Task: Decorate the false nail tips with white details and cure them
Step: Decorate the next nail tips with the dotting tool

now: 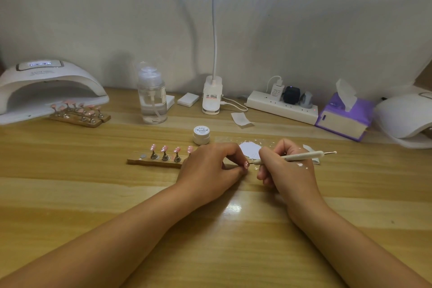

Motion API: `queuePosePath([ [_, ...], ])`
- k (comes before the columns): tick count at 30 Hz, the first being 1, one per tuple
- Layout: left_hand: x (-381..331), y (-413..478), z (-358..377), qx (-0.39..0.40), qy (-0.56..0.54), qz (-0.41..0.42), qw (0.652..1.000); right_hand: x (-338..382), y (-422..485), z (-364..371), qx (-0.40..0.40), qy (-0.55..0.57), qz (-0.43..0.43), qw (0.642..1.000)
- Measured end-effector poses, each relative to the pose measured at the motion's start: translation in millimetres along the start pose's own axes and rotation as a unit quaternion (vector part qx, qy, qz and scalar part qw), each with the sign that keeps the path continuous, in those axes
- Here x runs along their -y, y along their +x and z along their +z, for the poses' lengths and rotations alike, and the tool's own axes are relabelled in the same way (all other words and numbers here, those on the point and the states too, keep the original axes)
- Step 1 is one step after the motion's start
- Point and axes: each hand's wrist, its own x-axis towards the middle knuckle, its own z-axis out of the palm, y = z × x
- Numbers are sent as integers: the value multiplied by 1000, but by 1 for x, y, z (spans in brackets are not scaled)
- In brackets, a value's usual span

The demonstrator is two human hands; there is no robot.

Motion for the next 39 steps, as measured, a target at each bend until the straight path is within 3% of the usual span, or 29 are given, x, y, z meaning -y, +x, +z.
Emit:
queuePosePath([
  [39,-3,-1,-1,2,0,-6,1000,-1,1,-1,4,-17,-9,1000],
])
